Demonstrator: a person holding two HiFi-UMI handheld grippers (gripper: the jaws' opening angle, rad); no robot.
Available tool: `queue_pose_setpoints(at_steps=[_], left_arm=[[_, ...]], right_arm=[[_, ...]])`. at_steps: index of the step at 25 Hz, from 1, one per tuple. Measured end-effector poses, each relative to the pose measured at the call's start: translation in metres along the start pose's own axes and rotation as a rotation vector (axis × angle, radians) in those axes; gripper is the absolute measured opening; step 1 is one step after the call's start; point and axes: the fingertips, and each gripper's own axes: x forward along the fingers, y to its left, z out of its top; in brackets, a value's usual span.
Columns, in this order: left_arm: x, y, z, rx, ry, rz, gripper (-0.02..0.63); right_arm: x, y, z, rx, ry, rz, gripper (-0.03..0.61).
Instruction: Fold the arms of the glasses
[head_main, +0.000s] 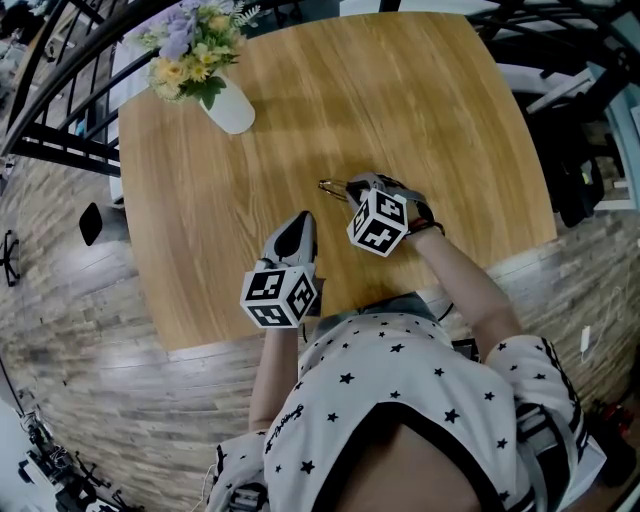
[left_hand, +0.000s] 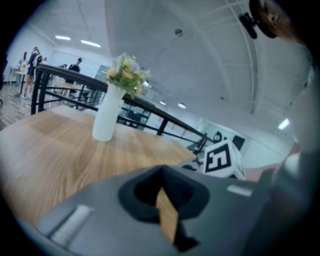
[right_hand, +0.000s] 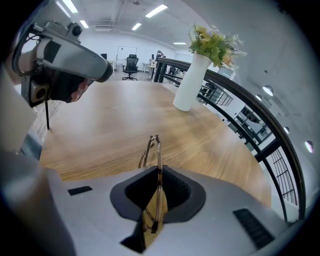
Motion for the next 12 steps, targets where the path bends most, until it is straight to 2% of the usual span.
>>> queue_pose_setpoints(at_steps=[7, 12], left_arm=[[-0.006, 0.003, -0.002, -0.004, 0.0, 0.006, 0.006], [-0.012, 0.004, -0.004, -0.007, -0.001, 0.009, 0.006]], right_arm=[[0.007, 0.019, -0.004, 0.003, 0.013, 0.034, 0.023], [0.009, 0.023, -0.005, 0.001, 0.019, 0.021, 0.028]])
